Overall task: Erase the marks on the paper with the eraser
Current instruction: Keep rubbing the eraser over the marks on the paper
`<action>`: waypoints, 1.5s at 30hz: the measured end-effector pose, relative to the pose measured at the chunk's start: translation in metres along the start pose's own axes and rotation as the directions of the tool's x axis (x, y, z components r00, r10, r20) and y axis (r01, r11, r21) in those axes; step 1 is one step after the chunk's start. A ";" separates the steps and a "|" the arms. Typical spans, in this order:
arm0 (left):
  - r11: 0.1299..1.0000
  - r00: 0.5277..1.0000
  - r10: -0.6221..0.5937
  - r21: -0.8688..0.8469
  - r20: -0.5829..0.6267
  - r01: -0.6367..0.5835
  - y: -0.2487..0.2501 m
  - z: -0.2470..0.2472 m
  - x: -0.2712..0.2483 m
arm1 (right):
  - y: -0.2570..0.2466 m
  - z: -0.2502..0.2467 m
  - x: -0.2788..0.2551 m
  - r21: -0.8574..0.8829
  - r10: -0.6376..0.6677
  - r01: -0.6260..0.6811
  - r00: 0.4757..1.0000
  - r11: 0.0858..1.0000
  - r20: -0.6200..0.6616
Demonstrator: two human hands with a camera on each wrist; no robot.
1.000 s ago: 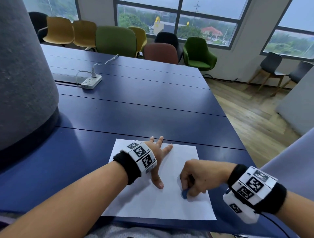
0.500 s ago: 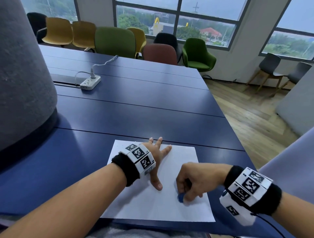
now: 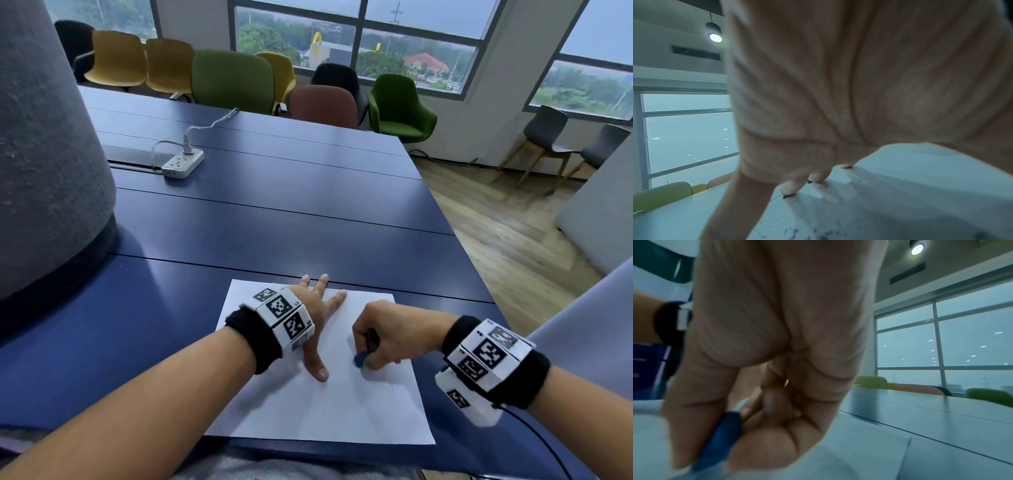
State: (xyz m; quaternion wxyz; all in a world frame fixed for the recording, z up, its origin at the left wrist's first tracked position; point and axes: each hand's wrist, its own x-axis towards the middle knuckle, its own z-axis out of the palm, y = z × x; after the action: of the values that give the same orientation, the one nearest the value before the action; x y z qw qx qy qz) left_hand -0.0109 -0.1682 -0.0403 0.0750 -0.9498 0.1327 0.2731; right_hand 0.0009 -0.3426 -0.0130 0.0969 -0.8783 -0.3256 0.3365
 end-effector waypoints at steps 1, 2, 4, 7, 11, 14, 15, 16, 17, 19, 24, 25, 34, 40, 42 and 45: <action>1.000 1.000 0.001 -0.002 0.000 -0.001 0.000 0.000 0.000 | -0.001 0.004 -0.002 -0.011 -0.018 0.018 0.998 1.000 0.052; 1.000 1.000 0.003 -0.006 0.001 -0.003 0.000 -0.001 0.000 | -0.004 0.008 -0.004 -0.019 -0.032 0.035 0.993 0.999 0.110; 1.000 1.000 0.007 -0.011 0.004 -0.007 0.000 -0.002 -0.001 | -0.005 0.010 -0.005 -0.020 -0.039 0.042 0.990 0.999 0.135; 1.000 1.000 0.022 -0.008 -0.016 -0.022 0.000 -0.003 -0.006 | 0.007 0.001 0.002 -0.086 -0.029 0.023 0.997 0.996 -0.074; 0.996 0.995 0.074 0.051 -0.070 -0.071 0.009 -0.006 -0.012 | 0.020 -0.001 0.004 -0.085 -0.027 0.012 0.983 0.996 -0.183; 0.994 0.994 0.098 0.056 -0.052 -0.095 0.014 -0.007 -0.011 | 0.019 0.003 -0.001 -0.092 -0.058 0.049 0.993 0.995 -0.103; 0.994 0.994 0.097 0.055 -0.041 -0.095 0.014 -0.007 -0.011 | 0.020 0.002 -0.001 -0.096 -0.059 0.048 0.992 0.994 -0.113; 0.994 0.995 0.097 0.055 -0.033 -0.095 0.014 -0.008 -0.011 | 0.023 0.000 0.000 -0.096 -0.054 0.040 0.987 0.995 -0.154; 0.994 0.995 0.098 0.056 -0.031 -0.096 0.013 -0.008 -0.012 | 0.028 -0.003 0.001 -0.088 -0.041 0.023 0.977 0.996 -0.211; 0.995 0.996 0.089 0.056 -0.032 -0.087 0.012 -0.007 -0.013 | 0.038 -0.010 0.007 -0.060 -0.009 -0.010 0.951 0.998 -0.308; 0.999 0.999 0.039 0.026 -0.009 -0.039 0.010 -0.005 -0.015 | 0.044 -0.010 0.014 -0.040 0.014 -0.031 0.934 0.999 -0.356; 0.999 0.999 0.038 0.014 -0.006 -0.038 0.010 -0.005 -0.015 | 0.044 -0.009 0.014 -0.040 0.012 -0.028 0.933 0.999 -0.359; 0.995 1.000 0.000 -0.104 -0.016 -0.002 0.017 0.005 -0.014 | 0.042 -0.009 0.016 -0.084 -0.035 0.001 0.915 0.996 -0.402; 0.995 0.999 0.009 -0.103 -0.043 -0.014 0.018 0.007 -0.015 | 0.026 -0.011 0.008 -0.083 -0.057 0.043 0.984 0.996 -0.171; 0.995 0.998 0.007 -0.102 -0.054 -0.013 0.018 0.007 -0.015 | 0.028 -0.019 0.013 -0.099 -0.019 -0.007 0.966 0.995 -0.257; 0.994 0.999 0.001 -0.106 -0.052 -0.006 0.018 0.006 -0.016 | 0.028 -0.017 0.014 -0.068 -0.010 -0.010 0.957 0.998 -0.291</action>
State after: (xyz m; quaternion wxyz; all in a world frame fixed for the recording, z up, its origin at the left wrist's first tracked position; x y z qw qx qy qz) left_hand -0.0325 -0.1801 -0.0379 0.0207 -0.9590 0.1216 0.2553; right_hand 0.0335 -0.3543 -0.0185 0.1137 -0.9210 -0.3192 0.1921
